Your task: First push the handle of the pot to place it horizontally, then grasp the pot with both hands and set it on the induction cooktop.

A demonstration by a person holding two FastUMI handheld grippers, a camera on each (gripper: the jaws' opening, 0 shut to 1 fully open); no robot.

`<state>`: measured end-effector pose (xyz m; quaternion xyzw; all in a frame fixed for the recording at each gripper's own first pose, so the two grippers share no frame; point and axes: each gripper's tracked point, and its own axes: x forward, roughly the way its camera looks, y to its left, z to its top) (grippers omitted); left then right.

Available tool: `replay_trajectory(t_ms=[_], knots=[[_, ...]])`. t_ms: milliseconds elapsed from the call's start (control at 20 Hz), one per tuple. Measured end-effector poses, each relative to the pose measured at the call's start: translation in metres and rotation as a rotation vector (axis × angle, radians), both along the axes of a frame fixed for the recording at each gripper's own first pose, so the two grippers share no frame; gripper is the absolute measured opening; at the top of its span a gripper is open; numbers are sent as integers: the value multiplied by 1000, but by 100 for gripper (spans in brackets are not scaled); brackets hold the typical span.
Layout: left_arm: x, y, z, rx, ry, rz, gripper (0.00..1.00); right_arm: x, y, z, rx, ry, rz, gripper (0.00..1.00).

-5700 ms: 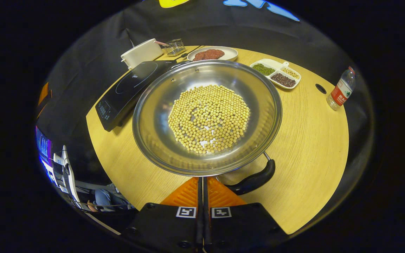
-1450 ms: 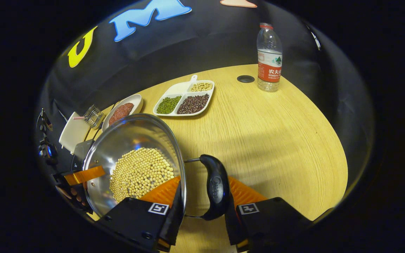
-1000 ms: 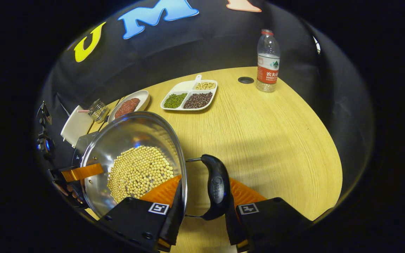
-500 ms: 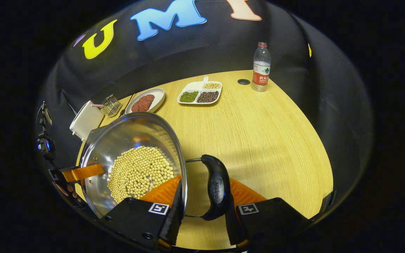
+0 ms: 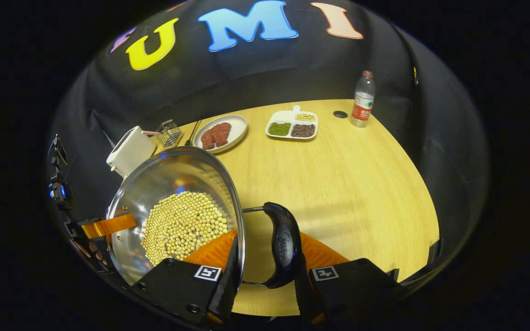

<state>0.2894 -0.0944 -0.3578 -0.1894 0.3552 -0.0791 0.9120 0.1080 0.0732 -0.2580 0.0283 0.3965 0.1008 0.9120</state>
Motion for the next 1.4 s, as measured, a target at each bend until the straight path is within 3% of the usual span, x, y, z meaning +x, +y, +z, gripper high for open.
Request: replay_trajectory(t_ms=[250, 350, 500, 600, 650, 850, 1150, 1250, 1300, 1400], knots=[[-7, -11, -7, 16, -12, 54, 55, 11, 59, -2, 25, 18, 42, 54], [-9, -14, -6, 27, -9, 83, 48, 18, 83, -5, 28, 26, 58, 57], [-11, -13, -4, 29, -13, 120, 55, 31, 119, -10, 40, 19, 78, 57], [-12, -15, -1, 40, -22, 135, 52, 40, 141, -15, 54, 20, 89, 54], [-12, -17, 1, 47, -28, 141, 55, 43, 151, -17, 63, 21, 91, 54], [-13, -16, 6, 75, -53, 169, 52, 57, 188, -28, 100, 36, 75, 54], [-9, -15, 4, 80, -73, 182, 55, 81, 218, -38, 97, 14, 75, 53], [-10, -13, 8, 77, -73, 186, 49, 89, 223, -39, 101, 6, 70, 53], [-10, -12, 9, 78, -73, 185, 55, 92, 225, -40, 103, 7, 69, 53], [-9, -10, 10, 83, -79, 182, 55, 98, 228, -40, 109, 5, 66, 53]])
